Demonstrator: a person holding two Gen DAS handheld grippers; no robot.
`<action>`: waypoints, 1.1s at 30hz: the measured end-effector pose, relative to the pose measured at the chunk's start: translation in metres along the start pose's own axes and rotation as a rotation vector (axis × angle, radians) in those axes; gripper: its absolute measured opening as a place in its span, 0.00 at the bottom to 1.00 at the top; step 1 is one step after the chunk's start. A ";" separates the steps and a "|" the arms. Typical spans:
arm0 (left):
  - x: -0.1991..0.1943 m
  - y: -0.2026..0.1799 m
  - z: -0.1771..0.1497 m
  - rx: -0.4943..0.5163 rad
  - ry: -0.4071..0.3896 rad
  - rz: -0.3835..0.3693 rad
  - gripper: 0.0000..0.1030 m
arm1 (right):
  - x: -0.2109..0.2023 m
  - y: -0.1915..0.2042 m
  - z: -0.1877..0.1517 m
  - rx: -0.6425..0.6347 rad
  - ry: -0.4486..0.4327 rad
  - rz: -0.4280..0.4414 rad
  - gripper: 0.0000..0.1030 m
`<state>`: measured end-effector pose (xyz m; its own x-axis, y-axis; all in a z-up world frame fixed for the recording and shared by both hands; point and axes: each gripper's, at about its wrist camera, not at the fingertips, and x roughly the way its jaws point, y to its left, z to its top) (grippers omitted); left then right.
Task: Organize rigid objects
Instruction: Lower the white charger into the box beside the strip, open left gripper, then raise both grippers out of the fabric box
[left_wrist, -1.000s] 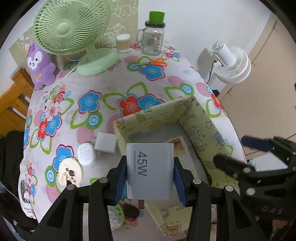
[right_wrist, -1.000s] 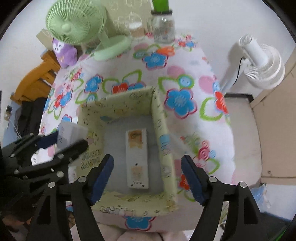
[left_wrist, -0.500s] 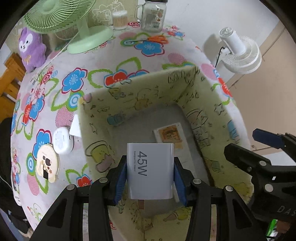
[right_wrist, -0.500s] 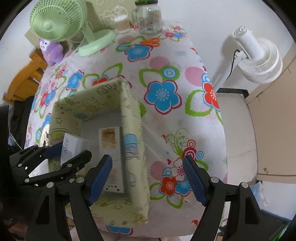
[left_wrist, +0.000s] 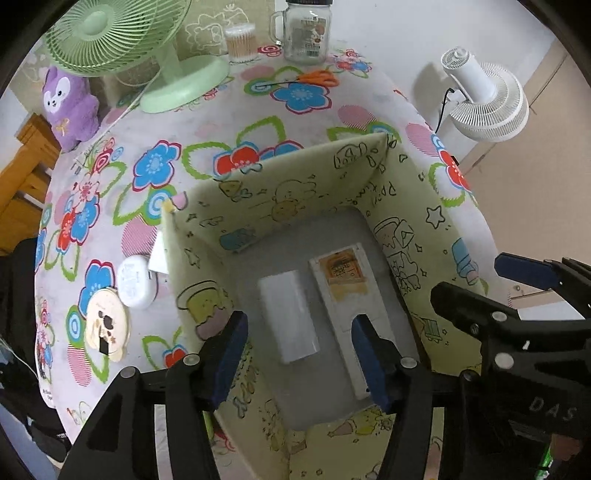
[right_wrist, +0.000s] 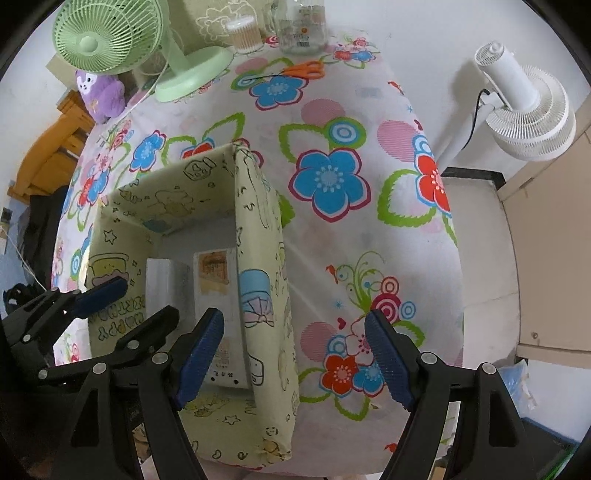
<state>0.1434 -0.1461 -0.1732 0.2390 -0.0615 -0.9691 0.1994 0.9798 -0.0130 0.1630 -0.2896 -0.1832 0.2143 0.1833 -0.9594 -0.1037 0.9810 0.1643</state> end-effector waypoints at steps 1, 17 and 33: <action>-0.003 0.000 0.000 0.002 -0.004 0.001 0.63 | -0.002 0.001 0.001 -0.004 -0.003 0.001 0.79; -0.058 0.019 -0.017 -0.047 -0.115 0.033 0.86 | -0.044 0.022 -0.003 -0.090 -0.104 0.007 0.86; -0.087 0.058 -0.033 -0.046 -0.155 -0.042 0.88 | -0.073 0.068 -0.015 -0.063 -0.176 -0.033 0.88</action>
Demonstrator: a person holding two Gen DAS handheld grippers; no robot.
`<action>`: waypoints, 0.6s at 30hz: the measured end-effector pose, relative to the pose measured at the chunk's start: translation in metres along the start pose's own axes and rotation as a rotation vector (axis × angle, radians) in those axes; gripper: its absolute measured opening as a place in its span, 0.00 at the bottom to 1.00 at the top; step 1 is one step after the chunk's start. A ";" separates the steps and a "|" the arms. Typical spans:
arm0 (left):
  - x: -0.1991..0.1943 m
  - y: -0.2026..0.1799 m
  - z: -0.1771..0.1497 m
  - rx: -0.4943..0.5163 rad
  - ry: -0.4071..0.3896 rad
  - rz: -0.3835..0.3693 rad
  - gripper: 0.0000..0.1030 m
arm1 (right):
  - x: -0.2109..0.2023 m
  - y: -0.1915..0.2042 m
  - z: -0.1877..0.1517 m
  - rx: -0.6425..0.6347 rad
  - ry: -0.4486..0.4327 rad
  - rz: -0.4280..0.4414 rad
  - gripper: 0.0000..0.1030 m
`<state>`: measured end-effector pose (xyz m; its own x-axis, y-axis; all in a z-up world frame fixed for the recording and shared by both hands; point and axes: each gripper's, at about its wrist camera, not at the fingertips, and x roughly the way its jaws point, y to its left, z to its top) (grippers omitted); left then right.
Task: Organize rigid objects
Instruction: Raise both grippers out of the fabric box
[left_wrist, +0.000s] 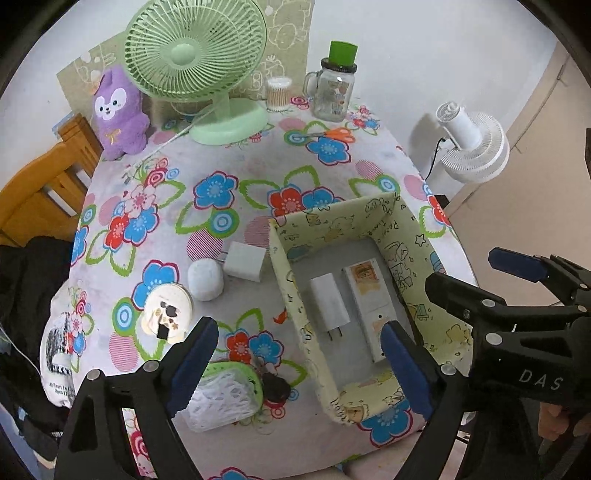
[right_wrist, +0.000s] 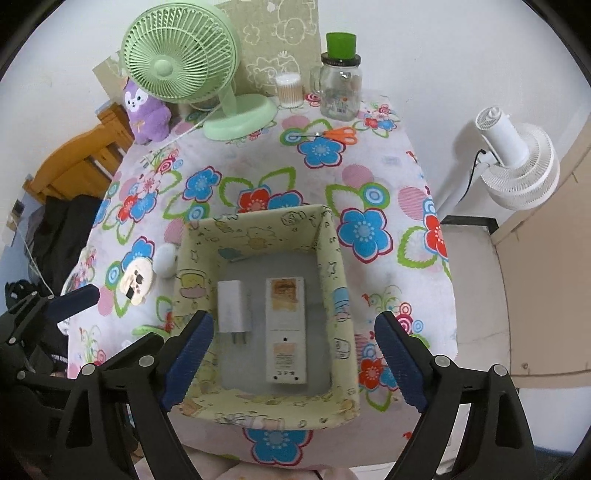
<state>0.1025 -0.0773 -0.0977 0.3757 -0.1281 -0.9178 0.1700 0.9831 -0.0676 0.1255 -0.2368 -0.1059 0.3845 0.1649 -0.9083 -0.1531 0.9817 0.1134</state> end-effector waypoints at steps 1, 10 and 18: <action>-0.002 0.002 0.000 0.004 -0.003 -0.007 0.89 | -0.001 0.003 0.000 0.003 -0.002 -0.005 0.88; -0.016 0.024 -0.005 0.030 -0.013 0.010 0.88 | -0.009 0.026 -0.007 0.070 0.002 -0.040 0.88; -0.023 0.045 -0.015 0.025 -0.022 -0.013 0.88 | -0.018 0.050 -0.013 0.058 -0.012 -0.074 0.88</action>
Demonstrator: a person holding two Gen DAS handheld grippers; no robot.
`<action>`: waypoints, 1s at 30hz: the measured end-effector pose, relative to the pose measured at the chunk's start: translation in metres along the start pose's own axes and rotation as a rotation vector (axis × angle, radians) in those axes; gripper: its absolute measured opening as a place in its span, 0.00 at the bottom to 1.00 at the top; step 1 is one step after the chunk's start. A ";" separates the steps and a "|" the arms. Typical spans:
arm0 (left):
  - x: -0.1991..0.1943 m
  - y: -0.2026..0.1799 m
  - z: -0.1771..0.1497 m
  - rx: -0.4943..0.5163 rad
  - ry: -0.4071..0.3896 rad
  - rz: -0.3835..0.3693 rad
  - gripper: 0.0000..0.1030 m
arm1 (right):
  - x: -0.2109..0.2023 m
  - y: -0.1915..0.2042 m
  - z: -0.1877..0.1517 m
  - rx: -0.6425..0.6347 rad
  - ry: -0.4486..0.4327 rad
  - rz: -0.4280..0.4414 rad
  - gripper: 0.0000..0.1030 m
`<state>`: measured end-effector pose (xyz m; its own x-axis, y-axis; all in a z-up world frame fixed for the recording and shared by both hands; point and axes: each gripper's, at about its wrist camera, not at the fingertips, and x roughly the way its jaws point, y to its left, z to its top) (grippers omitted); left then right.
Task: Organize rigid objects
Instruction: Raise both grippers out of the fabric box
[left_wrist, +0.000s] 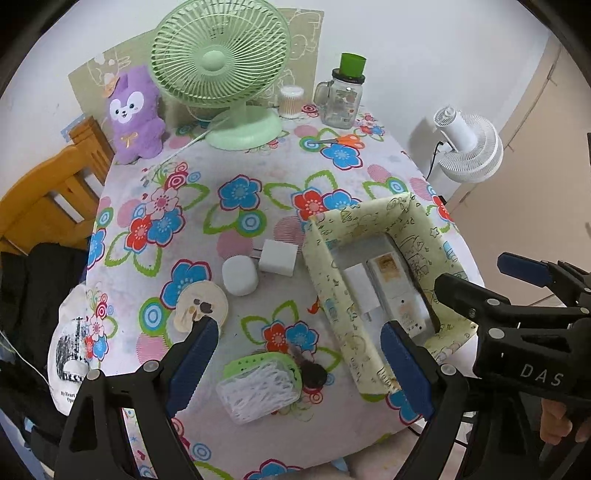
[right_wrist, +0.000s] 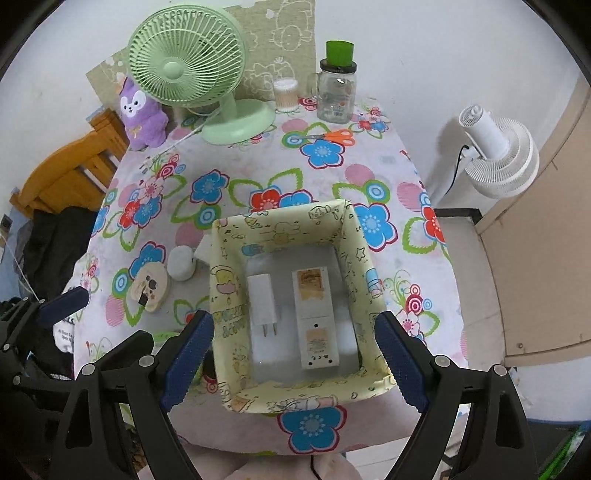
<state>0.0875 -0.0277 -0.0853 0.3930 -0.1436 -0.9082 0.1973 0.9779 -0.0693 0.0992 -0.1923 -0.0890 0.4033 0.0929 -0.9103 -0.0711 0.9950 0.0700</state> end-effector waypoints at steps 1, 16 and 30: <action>-0.001 0.004 -0.002 -0.002 0.003 0.001 0.88 | 0.000 0.003 0.000 -0.002 0.004 -0.001 0.88; -0.010 0.041 -0.030 0.041 -0.004 0.001 0.88 | 0.003 0.051 -0.022 0.007 0.023 0.014 0.88; -0.007 0.071 -0.047 0.080 0.006 -0.013 0.88 | 0.007 0.083 -0.041 0.045 0.011 0.004 0.88</action>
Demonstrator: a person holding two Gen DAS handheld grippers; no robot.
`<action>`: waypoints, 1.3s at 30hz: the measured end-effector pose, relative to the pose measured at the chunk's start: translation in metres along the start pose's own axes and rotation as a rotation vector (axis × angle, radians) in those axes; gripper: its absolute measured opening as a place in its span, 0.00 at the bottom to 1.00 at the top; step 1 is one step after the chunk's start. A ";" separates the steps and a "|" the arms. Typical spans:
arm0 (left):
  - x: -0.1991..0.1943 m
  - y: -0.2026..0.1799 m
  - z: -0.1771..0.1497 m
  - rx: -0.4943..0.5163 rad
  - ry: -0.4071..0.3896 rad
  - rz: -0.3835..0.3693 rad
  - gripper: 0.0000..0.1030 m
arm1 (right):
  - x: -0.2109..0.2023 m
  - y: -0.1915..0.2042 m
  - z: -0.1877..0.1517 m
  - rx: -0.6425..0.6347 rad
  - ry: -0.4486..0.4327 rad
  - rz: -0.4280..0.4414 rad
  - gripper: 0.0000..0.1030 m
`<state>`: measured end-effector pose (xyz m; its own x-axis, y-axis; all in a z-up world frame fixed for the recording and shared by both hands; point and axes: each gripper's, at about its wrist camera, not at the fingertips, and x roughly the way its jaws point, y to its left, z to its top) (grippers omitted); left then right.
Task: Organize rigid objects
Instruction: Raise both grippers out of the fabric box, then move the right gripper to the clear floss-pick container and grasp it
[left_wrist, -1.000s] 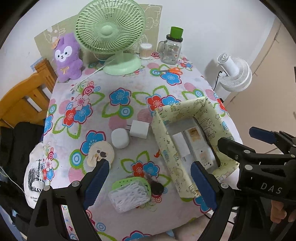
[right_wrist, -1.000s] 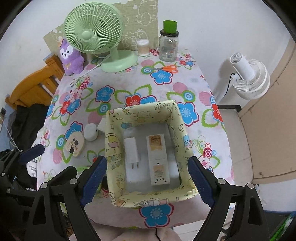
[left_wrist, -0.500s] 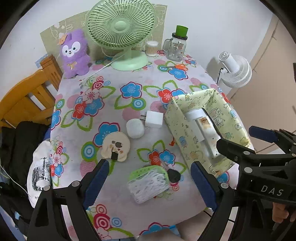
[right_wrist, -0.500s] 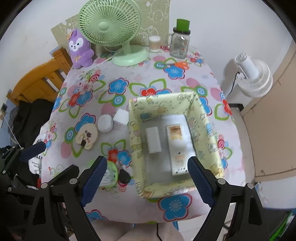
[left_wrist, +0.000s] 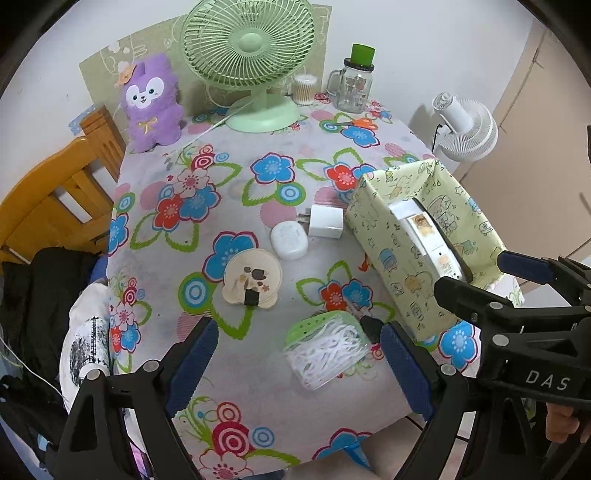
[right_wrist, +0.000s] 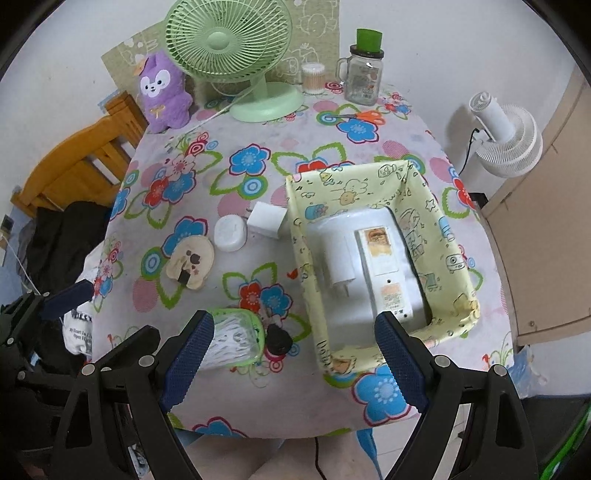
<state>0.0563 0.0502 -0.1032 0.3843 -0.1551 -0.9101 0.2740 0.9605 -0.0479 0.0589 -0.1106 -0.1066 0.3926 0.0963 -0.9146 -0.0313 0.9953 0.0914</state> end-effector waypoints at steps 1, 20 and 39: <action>0.001 0.002 -0.002 -0.001 0.002 -0.001 0.88 | 0.000 0.001 -0.001 0.000 0.000 0.000 0.88; 0.027 0.041 -0.037 -0.049 0.066 0.003 0.88 | 0.026 0.045 -0.017 -0.110 0.015 0.014 0.88; 0.069 0.060 -0.061 0.079 0.096 0.024 0.87 | 0.087 0.081 -0.030 -0.189 0.102 0.074 0.88</action>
<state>0.0458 0.1112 -0.1936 0.3070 -0.1055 -0.9458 0.3352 0.9421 0.0037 0.0625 -0.0211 -0.1908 0.2882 0.1595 -0.9442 -0.2317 0.9684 0.0929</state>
